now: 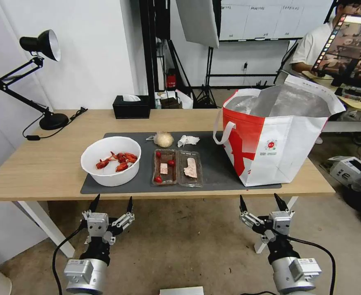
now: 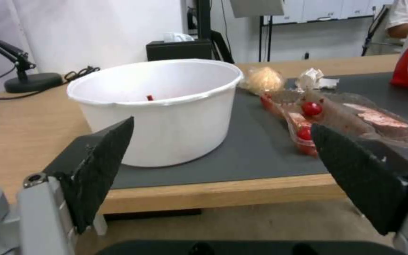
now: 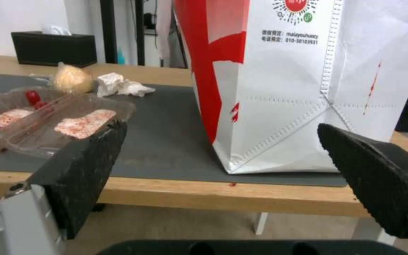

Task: Pick up the trash from the table and place it into the takeout bag.

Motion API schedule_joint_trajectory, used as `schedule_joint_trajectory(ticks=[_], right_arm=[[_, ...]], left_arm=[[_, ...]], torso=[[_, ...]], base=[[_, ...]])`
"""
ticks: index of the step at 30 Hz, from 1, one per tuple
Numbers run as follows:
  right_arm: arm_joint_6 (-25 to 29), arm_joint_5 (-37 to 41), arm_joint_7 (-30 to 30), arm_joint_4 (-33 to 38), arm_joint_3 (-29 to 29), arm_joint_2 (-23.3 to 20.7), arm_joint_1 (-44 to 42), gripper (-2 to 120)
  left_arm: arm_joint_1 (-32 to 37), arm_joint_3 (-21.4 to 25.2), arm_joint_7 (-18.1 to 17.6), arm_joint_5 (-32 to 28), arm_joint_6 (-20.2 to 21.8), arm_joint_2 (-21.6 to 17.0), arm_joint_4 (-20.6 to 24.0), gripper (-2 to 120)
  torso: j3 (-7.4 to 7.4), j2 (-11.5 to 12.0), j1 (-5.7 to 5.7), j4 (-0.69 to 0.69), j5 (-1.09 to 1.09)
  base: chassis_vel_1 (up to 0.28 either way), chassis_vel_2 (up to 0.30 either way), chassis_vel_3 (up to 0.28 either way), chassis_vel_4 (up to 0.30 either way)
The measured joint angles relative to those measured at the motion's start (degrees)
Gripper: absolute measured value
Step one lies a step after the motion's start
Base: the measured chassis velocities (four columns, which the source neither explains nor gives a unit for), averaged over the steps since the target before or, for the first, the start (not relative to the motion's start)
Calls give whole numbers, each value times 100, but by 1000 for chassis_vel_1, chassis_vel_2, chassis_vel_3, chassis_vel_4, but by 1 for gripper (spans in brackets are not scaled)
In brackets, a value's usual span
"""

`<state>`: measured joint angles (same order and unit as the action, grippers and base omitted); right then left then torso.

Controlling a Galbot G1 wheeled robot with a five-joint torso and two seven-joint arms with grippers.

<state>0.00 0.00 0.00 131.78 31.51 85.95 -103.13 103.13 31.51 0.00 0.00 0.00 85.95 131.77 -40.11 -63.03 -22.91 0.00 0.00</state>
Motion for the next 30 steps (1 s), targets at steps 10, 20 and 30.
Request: schedule_joint_trajectory(ticks=[10,20,30], right_arm=[[0,0,0,0,0,0,0,100],[0,0,0,0,0,0,0,100],[786,76,28,-531,111,-286,769,100]], left_arm=[[0,0,0,0,0,0,0,100],[0,0,0,0,0,0,0,100],[-510,113,-41,-49,-708,33,-430,100]], torso=[[0,0,0,0,0],[0,0,0,0,0],[-1,0,0,1,1]], base=[[0,0,0,0],[0,0,0,0],[0,0,0,0]])
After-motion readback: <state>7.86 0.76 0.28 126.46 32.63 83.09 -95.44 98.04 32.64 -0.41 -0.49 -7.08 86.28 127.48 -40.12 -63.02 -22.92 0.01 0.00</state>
